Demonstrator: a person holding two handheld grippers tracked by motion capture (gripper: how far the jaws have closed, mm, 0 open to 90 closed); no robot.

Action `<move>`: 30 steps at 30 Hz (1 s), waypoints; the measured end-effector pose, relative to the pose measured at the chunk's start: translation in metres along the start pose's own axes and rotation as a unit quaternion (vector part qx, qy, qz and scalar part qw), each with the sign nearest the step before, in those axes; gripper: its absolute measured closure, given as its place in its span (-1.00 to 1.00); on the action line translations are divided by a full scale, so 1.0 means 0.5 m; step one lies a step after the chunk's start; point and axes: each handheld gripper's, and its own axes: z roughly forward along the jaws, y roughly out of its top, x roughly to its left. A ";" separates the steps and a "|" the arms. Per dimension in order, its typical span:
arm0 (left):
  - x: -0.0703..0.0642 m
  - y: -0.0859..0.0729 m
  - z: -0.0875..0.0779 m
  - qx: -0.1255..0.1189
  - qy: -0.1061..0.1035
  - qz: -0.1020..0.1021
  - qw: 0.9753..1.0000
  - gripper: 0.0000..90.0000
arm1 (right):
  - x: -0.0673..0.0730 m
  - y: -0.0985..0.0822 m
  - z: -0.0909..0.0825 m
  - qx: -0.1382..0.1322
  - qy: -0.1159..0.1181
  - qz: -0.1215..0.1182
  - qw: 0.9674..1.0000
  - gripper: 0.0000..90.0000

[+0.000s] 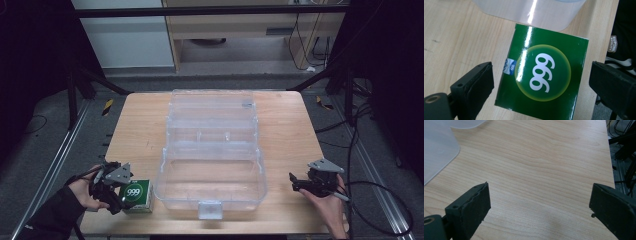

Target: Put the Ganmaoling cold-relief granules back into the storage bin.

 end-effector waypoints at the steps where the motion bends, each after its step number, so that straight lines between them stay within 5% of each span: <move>1: 0.000 0.000 0.002 0.002 0.001 0.002 1.000 -0.88 | 0.000 0.000 0.000 0.001 0.000 0.000 1.000 -0.91; 30: 0.011 0.009 0.064 0.043 -0.029 0.028 0.998 -0.85 | 0.004 -0.004 0.011 0.018 0.006 -0.007 1.000 -0.92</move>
